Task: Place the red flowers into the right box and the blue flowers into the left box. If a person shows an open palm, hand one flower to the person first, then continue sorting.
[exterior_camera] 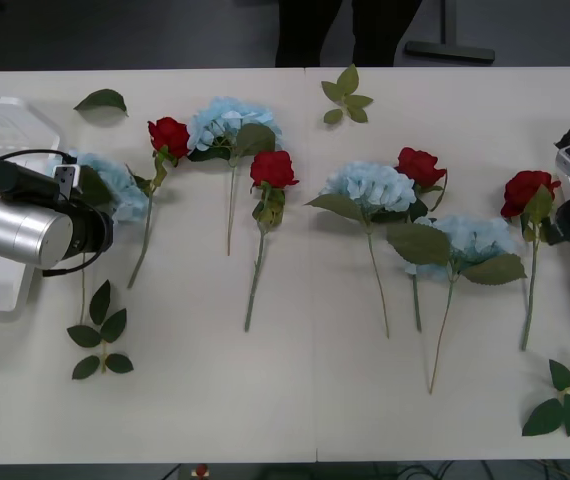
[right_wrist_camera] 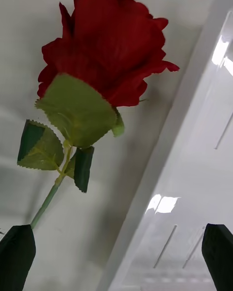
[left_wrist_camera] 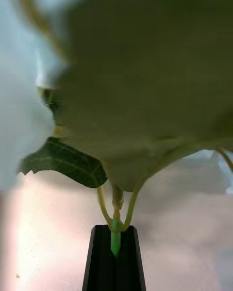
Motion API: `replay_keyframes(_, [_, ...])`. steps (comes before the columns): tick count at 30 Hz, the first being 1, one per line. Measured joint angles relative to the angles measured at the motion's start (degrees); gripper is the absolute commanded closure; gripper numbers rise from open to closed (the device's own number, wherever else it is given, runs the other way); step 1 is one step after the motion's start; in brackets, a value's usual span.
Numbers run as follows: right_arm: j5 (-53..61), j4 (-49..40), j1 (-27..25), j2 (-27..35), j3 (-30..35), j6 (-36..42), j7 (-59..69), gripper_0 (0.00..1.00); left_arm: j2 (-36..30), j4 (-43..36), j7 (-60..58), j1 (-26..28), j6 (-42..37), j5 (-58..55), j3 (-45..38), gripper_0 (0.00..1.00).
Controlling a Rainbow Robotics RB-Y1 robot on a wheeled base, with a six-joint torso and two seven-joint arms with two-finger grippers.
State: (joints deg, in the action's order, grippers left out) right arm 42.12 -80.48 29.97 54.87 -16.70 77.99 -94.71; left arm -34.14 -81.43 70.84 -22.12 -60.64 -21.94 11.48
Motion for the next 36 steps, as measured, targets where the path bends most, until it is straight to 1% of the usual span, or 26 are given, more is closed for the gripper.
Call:
replay_keyframes(3, [0.00, 1.98, 0.00, -0.73, -1.00, -0.71, 0.00, 0.00, 0.00, -0.02, 0.00, -0.66, -1.60, -0.02, -0.20, 1.00])
replay_keyframes(5, [-0.02, 3.31, 0.00, -1.99, -0.76, -1.15, 0.00, 0.00, 0.03, -0.06, 0.00, -2.10, -3.69, -0.35, -0.92, 1.00])
replay_keyframes(10, [-1.48, 5.39, 0.00, -4.93, 0.15, -1.20, 0.00, 0.00, 0.03, -1.07, 0.00, -7.30, -8.22, -4.47, -4.66, 1.00])
replay_keyframes(14, [-1.48, 6.95, 0.00, -6.15, 0.13, -1.34, 0.00, 0.00, -0.31, -1.12, 0.02, -12.36, -12.31, -4.76, -8.59, 1.00])
replay_keyframes(18, [-2.60, 8.60, 0.00, -7.07, -0.21, -2.36, 0.00, 0.00, -3.41, -1.12, 1.05, -14.97, -13.82, -4.76, -11.69, 1.00])
replay_keyframes(21, [-3.47, 9.85, 0.00, -7.50, -1.28, -3.23, 0.00, 0.00, -7.24, -0.85, 3.86, -14.98, -13.96, -4.81, -13.86, 1.00])
replay_keyframes(24, [-3.44, 11.25, 0.03, -7.96, -2.04, -4.08, 0.00, 0.00, -11.31, 1.26, 7.87, -14.73, -13.96, -6.75, -17.13, 1.00])
replay_keyframes(25, [-3.44, 11.74, 0.03, -8.28, -2.05, -4.30, 0.00, 0.06, -12.56, 2.51, 9.63, -14.46, -13.92, -7.93, -18.71, 1.00])
replay_keyframes(26, [-3.44, 12.24, 0.03, -8.58, -2.02, -4.46, 0.00, 0.13, -13.66, 3.70, 11.59, -14.09, -13.74, -8.88, -20.45, 1.00])
replay_keyframes(28, [-3.44, 12.98, 0.03, -9.18, -1.98, -4.51, 0.00, 0.35, -15.32, 5.91, 14.77, -13.06, -12.84, -9.52, -23.85, 1.00])
replay_keyframes(29, [-3.44, 13.25, 0.03, -9.44, -1.98, -4.49, 0.00, 0.49, -15.99, 7.08, 16.13, -12.40, -11.91, -9.59, -25.42, 1.00])
replay_keyframes(30, [-3.44, 13.49, 0.03, -9.65, -1.98, -4.49, 0.00, 0.53, -16.56, 8.11, 17.11, -11.59, -10.69, -9.59, -26.77, 1.00])
replay_keyframes(31, [-3.44, 13.56, 0.03, -9.84, -1.98, -4.49, 0.00, 0.63, -17.03, 8.93, 17.73, -10.68, -9.33, -9.59, -27.80, 1.00])
replay_keyframes(32, [-3.44, 13.57, 0.03, -9.96, -1.98, -4.49, 0.00, 0.76, -17.41, 9.77, 17.96, -9.58, -7.66, -9.59, -28.57, 1.00])
replay_keyframes(36, [-3.43, 13.57, 0.03, -10.07, -1.98, -4.47, 0.00, 0.99, -17.94, 12.28, 18.09, -4.57, -1.04, -9.58, -29.40, 1.00])
